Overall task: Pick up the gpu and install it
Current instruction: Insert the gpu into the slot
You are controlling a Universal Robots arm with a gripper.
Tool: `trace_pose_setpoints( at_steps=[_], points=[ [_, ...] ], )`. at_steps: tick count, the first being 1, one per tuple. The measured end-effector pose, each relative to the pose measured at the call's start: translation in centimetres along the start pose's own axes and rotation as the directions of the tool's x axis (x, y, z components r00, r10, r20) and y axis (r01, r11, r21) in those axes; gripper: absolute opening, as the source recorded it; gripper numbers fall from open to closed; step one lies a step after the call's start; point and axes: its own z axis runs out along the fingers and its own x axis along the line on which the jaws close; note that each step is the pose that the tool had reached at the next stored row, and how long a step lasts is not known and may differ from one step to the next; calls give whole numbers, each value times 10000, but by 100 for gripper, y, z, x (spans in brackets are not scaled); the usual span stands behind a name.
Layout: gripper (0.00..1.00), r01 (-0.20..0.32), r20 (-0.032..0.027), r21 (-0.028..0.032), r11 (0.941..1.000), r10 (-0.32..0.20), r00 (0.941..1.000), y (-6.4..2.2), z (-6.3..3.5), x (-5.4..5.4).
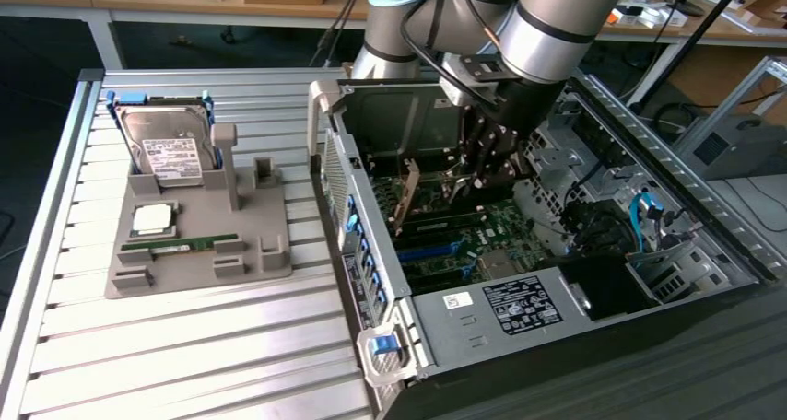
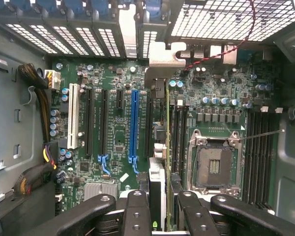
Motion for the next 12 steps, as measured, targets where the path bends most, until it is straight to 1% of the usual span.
trace_pose_setpoints(
  at_steps=[12],
  points=[
    [27,0,1,0,10000,0,10000,-1,31,14]
  ],
)
